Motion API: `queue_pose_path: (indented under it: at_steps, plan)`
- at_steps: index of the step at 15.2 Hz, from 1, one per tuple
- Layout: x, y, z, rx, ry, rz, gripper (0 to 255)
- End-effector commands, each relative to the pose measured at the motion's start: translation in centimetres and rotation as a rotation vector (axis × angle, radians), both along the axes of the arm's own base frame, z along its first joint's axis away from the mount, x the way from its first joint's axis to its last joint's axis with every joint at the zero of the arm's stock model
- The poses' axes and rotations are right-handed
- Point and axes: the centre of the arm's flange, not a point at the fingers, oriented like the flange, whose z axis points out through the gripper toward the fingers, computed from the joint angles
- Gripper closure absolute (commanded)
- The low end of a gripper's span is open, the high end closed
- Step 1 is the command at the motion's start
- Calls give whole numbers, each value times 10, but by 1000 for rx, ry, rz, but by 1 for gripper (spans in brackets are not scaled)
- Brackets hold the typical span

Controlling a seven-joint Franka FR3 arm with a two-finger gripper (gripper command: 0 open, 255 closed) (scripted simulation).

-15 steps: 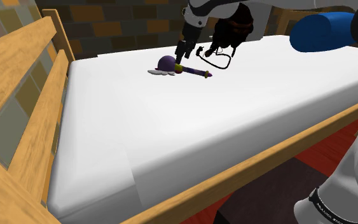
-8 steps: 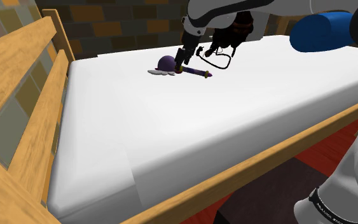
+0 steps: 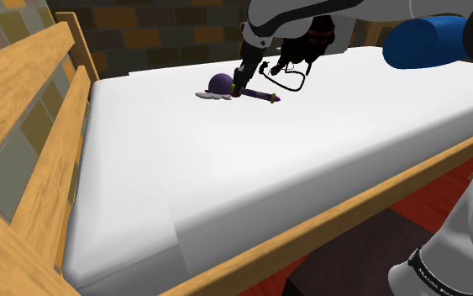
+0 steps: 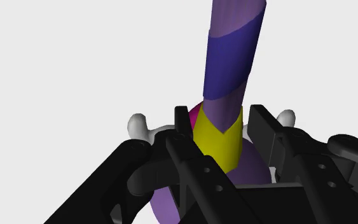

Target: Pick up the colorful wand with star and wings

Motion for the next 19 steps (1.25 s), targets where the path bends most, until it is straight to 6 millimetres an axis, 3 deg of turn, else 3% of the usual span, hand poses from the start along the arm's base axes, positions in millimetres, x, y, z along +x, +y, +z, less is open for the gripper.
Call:
queue_pose_path:
  at_steps: [1,17,19]
  plan:
    - [0,1,-1,0,1,1,255]
    - [0,0,78,0,1,1,255]
    - [0,0,79,0,1,1,255]
